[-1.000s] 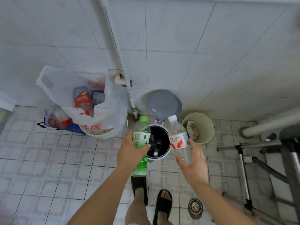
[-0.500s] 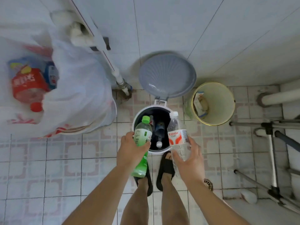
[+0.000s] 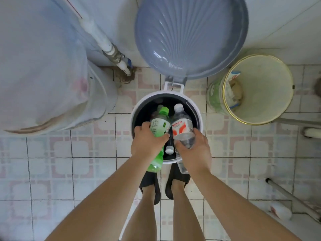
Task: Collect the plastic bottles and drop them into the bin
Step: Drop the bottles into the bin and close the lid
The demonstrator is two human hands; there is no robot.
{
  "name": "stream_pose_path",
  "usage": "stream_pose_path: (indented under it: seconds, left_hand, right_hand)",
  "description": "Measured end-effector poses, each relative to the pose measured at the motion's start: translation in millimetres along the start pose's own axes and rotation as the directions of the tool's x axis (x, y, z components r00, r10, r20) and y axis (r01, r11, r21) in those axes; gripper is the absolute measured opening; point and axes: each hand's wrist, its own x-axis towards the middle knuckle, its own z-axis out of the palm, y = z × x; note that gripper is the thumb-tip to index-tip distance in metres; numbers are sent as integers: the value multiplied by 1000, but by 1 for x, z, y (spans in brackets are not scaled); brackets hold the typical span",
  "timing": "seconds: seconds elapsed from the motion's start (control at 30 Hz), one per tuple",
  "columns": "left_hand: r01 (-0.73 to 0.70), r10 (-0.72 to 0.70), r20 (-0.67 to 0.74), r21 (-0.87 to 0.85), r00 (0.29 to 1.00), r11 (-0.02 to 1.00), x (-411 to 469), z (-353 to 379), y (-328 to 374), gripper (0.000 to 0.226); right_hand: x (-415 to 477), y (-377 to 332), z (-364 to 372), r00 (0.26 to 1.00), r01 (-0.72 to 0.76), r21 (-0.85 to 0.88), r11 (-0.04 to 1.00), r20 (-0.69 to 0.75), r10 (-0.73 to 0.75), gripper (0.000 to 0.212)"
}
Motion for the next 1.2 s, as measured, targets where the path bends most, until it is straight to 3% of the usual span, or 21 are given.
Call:
stream_pose_path:
  seconds: [0.13,0.2,0.33,0.47,0.67,0.77,1.03,1.2]
  left_hand:
    - [-17,14,-18,-140,1000,990,19,-1,12,75]
    - [-43,38,-31,-193,999,980,19,-9,15,60]
    - [-112,97,-91,-182,991,977,6,-29,12,42]
    - [-137,100,-180,-205,979,969,-1,-44,5,40]
    - [-161,133,-193,-139,972,977,-7,-65,1,46]
    - [-274,252,-238,-67,938,959,-26,-103,11,47]
    - [-396,421,-318,143,850,907,-49,-148,44,53]
    - [-484,542,-347,245,765,840,-64,-168,60,56]
  right_hand:
    - [15,-10,1,998,45,53,998,35,-47,72]
    - [15,-13,-1,996,82,85,993,29,-85,65]
    - [7,-19,-9,988,152,52,987,-28,-150,55]
    - [4,-30,-20,974,222,13,975,-58,-221,51]
    - [14,-50,-44,925,365,-148,919,-52,-376,50]
    - [3,-85,-76,884,439,-199,876,-81,-461,50]
    - [7,-149,-130,758,550,-285,785,-225,-613,56]
    - [13,-185,-155,714,566,-408,717,-193,-673,66]
